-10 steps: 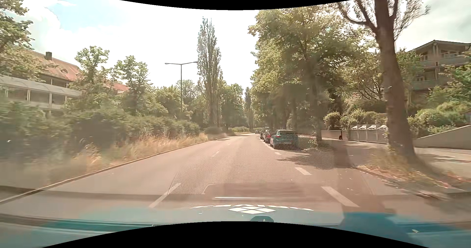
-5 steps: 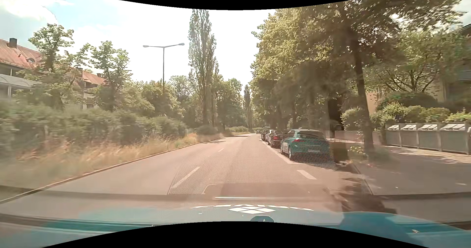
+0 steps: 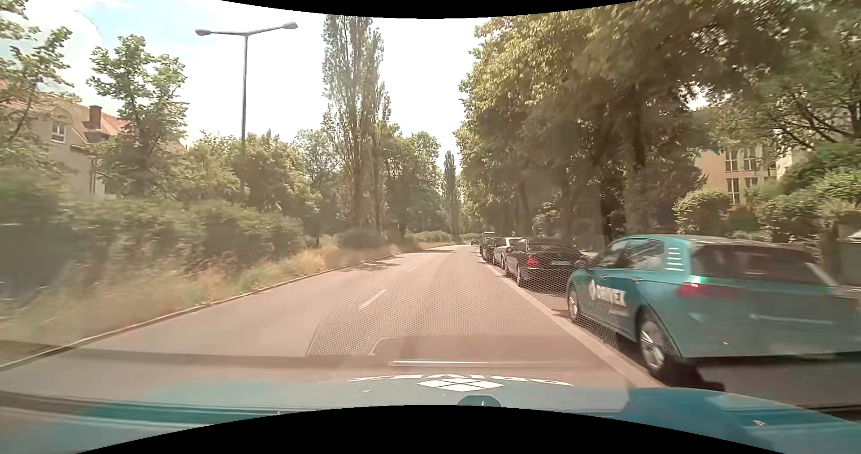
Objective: Follow the waypoints while adhering to traffic rules and regulations
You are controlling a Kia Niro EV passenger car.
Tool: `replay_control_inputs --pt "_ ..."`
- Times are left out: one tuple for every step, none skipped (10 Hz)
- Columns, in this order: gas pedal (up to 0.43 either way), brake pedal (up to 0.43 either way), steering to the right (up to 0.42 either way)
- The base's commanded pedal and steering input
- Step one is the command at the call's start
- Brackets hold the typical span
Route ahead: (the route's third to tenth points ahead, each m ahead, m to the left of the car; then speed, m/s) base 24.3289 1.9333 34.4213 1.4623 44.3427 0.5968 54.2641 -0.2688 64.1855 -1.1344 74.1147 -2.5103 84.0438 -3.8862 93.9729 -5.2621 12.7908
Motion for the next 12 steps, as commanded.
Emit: replay_control_inputs --pt "0.177 0.0 0.004" --pt "0.177 0.0 0.004" --pt "0.177 0.0 0.004" --pt "0.177 0.0 0.004" --pt "0.177 0.0 0.004" --pt "0.177 0.0 0.004" --pt "0.177 0.0 0.004" --pt "0.177 0.0 0.004" --pt "0.177 0.0 0.005" --pt "0.177 0.0 0.004" --pt "0.177 0.0 0.005" --pt "0.177 0.0 0.006"
